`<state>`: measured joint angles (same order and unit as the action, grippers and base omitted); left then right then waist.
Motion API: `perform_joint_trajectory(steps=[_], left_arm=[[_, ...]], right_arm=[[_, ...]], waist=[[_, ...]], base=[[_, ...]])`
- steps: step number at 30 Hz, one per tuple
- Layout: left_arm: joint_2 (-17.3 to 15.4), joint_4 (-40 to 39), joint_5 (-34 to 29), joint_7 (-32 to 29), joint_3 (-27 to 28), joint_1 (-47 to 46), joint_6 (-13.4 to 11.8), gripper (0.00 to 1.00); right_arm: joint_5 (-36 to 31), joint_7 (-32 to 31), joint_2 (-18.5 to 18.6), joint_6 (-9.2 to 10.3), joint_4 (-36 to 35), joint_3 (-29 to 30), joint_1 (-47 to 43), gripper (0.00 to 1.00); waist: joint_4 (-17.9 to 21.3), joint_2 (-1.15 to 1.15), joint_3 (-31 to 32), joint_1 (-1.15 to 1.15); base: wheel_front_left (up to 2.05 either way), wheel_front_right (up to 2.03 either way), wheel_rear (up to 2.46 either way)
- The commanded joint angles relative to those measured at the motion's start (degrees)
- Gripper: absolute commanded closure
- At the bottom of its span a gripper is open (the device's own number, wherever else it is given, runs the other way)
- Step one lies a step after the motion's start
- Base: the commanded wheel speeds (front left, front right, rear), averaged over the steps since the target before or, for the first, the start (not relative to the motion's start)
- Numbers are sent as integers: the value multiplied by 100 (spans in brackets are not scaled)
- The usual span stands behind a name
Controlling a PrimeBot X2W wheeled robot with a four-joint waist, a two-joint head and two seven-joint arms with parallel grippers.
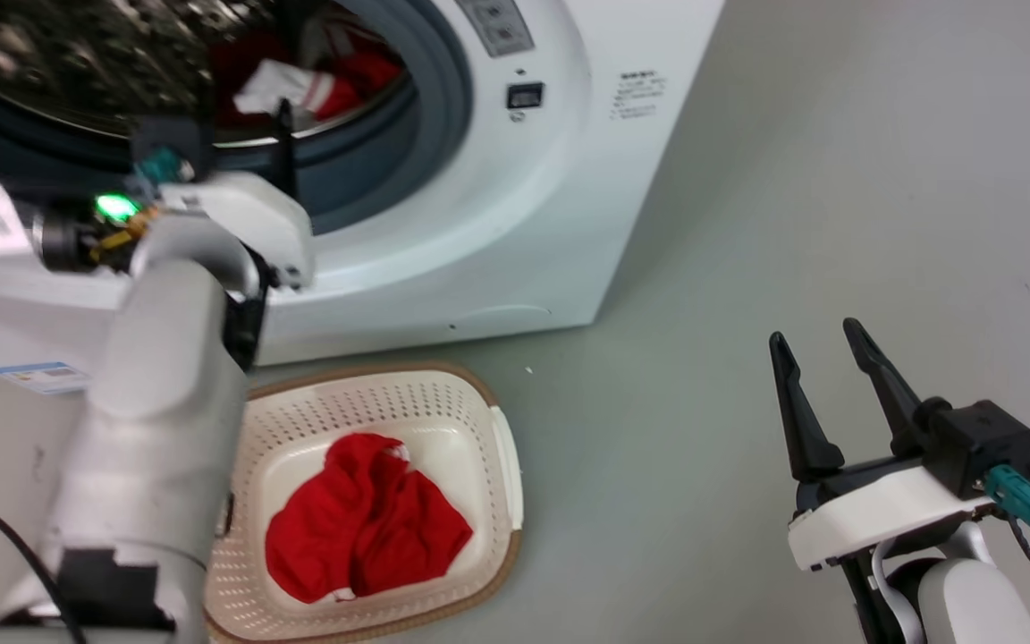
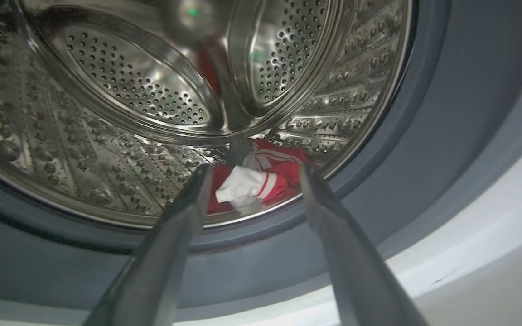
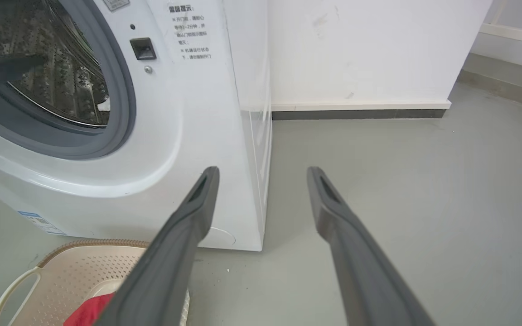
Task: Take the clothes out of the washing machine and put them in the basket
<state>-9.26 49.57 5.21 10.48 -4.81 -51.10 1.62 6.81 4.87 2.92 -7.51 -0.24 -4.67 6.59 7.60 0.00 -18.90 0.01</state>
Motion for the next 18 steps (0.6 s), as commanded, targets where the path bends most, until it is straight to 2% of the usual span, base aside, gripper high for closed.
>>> perform_joint_trajectory(steps=[1,10,18], left_arm=[[-62,69,-5,-52,25,-143,38,0],[-758,1138,51,-1056,54,-1641,243,0],[-1251,1678,-35,-1931,-58,-2656,283,0]], right_arm=[[23,38,-9,4,2,-19,114,0],[203,289,-11,4,216,-347,479,0],[420,521,-14,4,441,-649,746,0]], waist=[[281,0,-318,-1],[827,0,-1127,-1],[1180,0,-1727,-1]], base=[[0,0,0],[0,0,0],[0,0,0]])
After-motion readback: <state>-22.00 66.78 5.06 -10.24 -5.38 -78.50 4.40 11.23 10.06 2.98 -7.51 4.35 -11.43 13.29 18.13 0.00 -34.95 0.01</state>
